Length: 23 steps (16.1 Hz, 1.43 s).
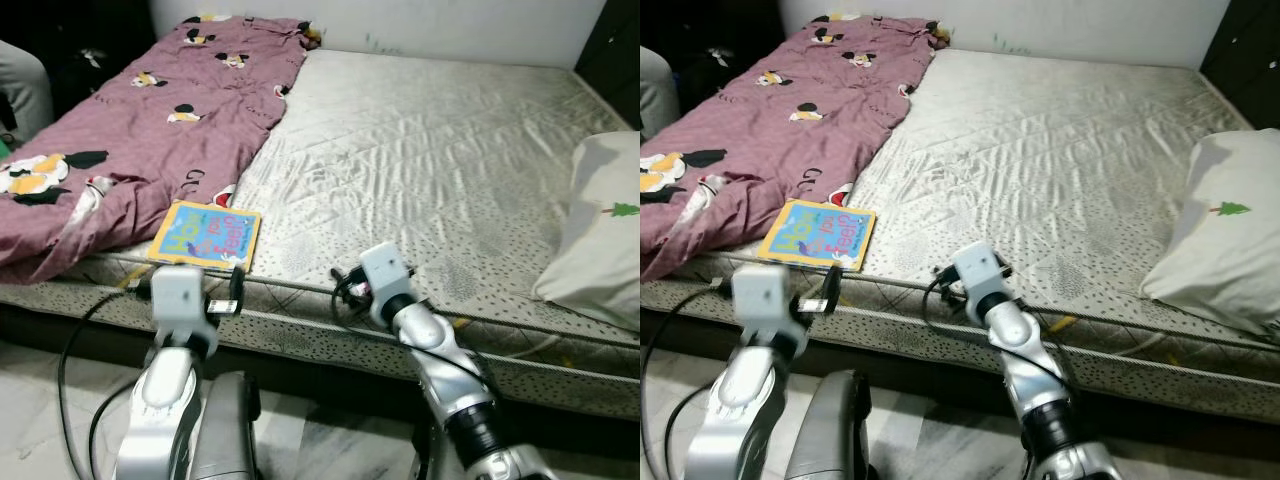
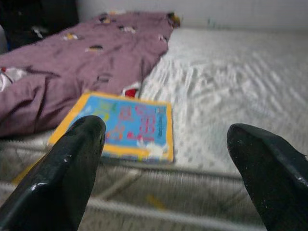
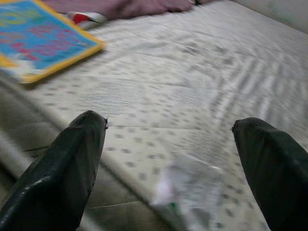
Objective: Clean up the room
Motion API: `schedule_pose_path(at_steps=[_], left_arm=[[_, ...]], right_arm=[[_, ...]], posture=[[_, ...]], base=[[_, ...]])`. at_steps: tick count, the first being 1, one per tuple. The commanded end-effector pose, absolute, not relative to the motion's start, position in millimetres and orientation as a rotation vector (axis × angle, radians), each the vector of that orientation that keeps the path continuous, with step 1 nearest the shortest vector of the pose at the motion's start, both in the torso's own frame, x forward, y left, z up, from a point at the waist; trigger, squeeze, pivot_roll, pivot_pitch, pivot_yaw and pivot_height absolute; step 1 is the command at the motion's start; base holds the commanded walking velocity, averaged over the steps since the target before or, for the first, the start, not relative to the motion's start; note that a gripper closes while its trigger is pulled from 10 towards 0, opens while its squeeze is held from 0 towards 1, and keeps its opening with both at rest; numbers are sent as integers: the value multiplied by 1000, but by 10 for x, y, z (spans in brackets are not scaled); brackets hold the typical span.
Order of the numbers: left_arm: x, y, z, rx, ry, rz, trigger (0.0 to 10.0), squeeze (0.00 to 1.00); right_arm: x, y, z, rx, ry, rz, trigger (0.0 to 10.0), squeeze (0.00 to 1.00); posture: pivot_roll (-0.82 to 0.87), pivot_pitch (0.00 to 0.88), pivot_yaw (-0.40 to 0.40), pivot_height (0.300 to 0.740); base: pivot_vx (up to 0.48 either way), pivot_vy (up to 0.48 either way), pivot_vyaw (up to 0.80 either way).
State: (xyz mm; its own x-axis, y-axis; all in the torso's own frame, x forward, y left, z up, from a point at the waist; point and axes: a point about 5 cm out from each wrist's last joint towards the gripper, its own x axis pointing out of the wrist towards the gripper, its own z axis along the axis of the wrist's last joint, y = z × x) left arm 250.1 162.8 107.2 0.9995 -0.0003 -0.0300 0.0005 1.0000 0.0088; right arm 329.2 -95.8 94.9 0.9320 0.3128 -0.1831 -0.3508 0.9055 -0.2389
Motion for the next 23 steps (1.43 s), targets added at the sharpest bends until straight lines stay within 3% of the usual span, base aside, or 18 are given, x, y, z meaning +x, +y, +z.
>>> schedule_pose_path(at_steps=[1,11,22,23], left_arm=[[2473,1678,1092,33,35,3,10000,0],[2203,1631,1179,14,80,2,10000,0],[2181,1603,1205,2,107,8,10000,0],[2186,1603,1207,2,107,9,10000,0]], right_arm=[[3308,-1042,894,-270,168,300,10000,0],[3532,-1144,965,-259,180,285,10000,0],[3530,-990,938,-245,184,333,10000,0],[3529,-979,933,-246,183,335,7373,0]], posture=[[55,52,-13,503],[106,197,-3,503],[103,214,-13,503],[104,213,-15,503]], base=[[0,0,0],[0,0,0],[0,0,0],[0,0,0]])
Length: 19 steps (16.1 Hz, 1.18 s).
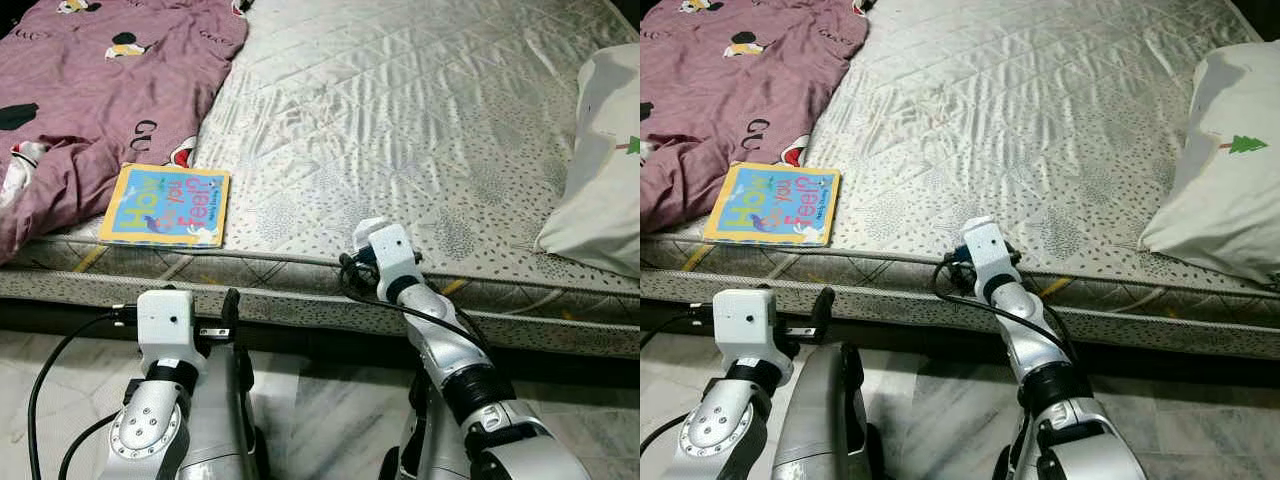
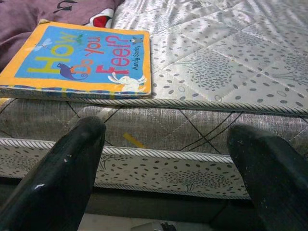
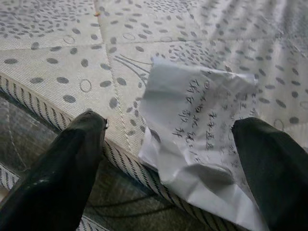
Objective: Clean up the room
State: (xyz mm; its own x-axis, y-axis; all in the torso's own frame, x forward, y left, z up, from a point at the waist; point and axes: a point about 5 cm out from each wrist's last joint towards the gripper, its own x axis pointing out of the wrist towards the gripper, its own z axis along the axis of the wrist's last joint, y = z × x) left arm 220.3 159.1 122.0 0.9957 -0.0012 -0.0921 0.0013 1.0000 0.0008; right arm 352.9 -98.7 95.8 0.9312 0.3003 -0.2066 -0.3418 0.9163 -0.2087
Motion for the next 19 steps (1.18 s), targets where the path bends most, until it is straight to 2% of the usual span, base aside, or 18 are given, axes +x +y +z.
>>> schedule_pose_path(at_steps=[1,5,14,19], left_arm=[[2188,1620,1229,5,91,23,10000,0],[2218,1627,1253,2,79,27,10000,0],[2351,1620,1275,0,53,25,10000,0],[2629,1615,1342,6,-13,13,10000,0]], right_arm=[[3516,-943,929,-247,176,339,0,0],[3521,-920,937,-254,168,330,0,0],[3631,-1067,991,-312,172,233,0,0],[3751,-1132,1138,-309,139,194,0,0]], posture=[[104,213,-15,503],[102,211,-19,503],[92,165,-22,503],[75,43,-29,503]], base=[[0,0,0],[0,0,0],[0,0,0],[0,0,0]])
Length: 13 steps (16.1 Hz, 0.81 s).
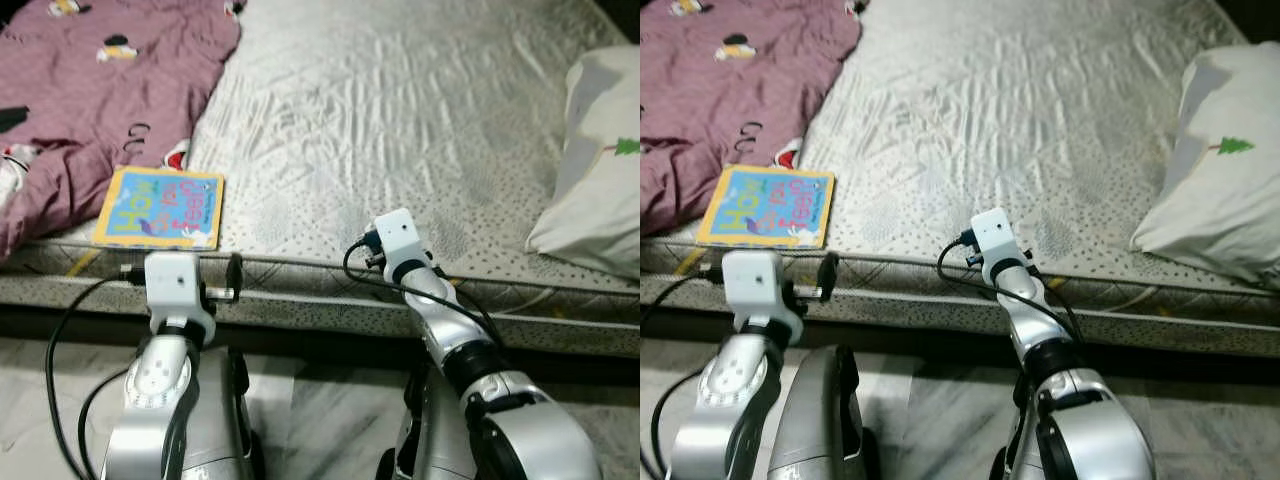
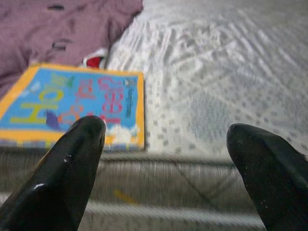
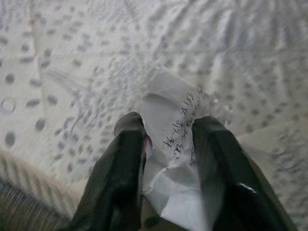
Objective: Clean up the room
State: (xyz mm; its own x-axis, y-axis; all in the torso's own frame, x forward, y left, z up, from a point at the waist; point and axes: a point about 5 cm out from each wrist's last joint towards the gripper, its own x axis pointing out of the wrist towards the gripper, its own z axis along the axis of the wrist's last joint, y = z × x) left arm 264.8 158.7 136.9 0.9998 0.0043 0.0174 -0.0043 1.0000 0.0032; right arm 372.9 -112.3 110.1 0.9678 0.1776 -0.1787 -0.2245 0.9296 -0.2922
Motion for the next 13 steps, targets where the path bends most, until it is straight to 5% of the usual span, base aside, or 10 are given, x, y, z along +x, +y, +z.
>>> schedule_pose_path(at_steps=[1,13], left_arm=[[2694,1615,1367,9,-31,9,10000,0],[3099,1660,1450,10,-134,25,10000,0]], right_arm=[[3775,-1153,1176,-307,128,182,0,0],[3821,-1337,1239,-276,98,124,0,0]], posture=[[70,6,-28,503],[20,0,-24,503]], base=[[0,0,0],[0,0,0]])
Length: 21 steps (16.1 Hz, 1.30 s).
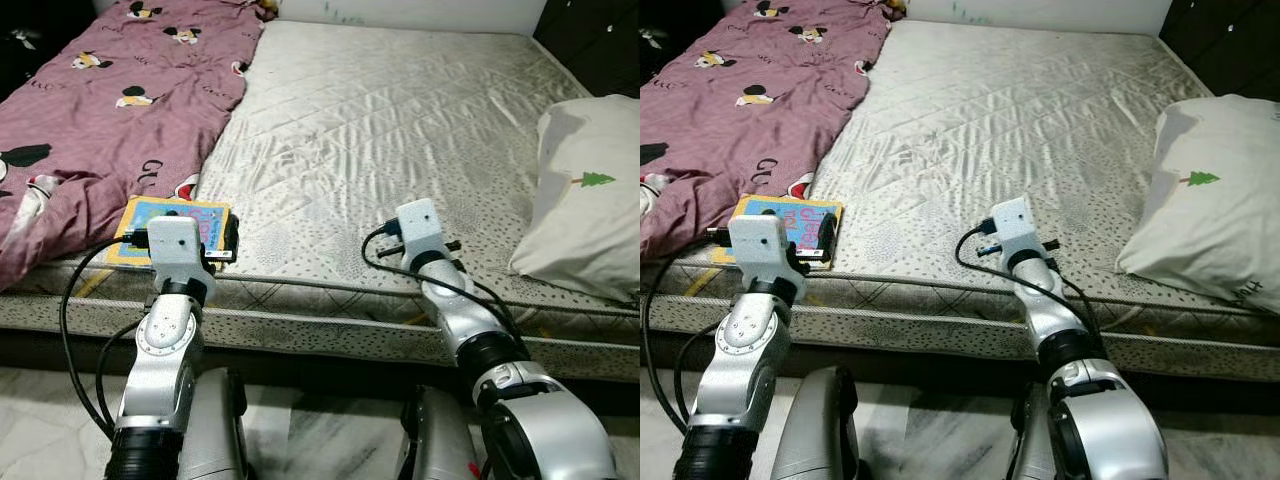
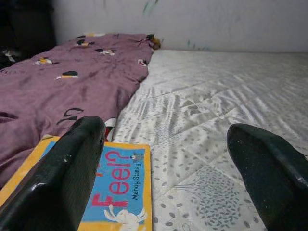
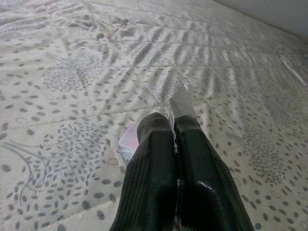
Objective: Clean up the room
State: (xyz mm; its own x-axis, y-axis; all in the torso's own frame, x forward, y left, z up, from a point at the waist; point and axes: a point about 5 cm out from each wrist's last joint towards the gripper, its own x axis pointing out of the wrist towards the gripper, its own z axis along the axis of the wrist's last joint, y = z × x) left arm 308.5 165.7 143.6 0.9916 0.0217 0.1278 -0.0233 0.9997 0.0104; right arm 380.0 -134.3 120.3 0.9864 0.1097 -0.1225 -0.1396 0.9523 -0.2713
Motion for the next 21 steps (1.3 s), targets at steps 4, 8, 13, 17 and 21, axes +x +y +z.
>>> schedule_pose_path(at_steps=[4,8,13,17,21], left_arm=[[3103,1628,1515,-3,-161,21,10000,0],[3085,1645,1574,-16,-188,28,10000,0],[3066,1668,1438,-12,-153,33,10000,0],[3107,1585,1440,-25,-153,12,10000,0],[3086,1565,1374,-49,-149,47,10000,0]], right_arm=[[3769,-1243,1175,-131,100,121,0,0],[3714,-1288,1253,149,21,74,0,0],[3633,-1291,1471,222,-100,73,0,0],[3654,-1289,1713,269,-174,82,10000,0],[3650,-1279,1774,251,-169,103,10000,0]], posture=[[22,0,-9,503],[15,0,0,503],[-33,0,8,503],[-44,0,2,528],[-49,0,-22,573]], base=[[0,0,0],[0,0,0],[0,0,0],[0,0,0],[0,0,0]])
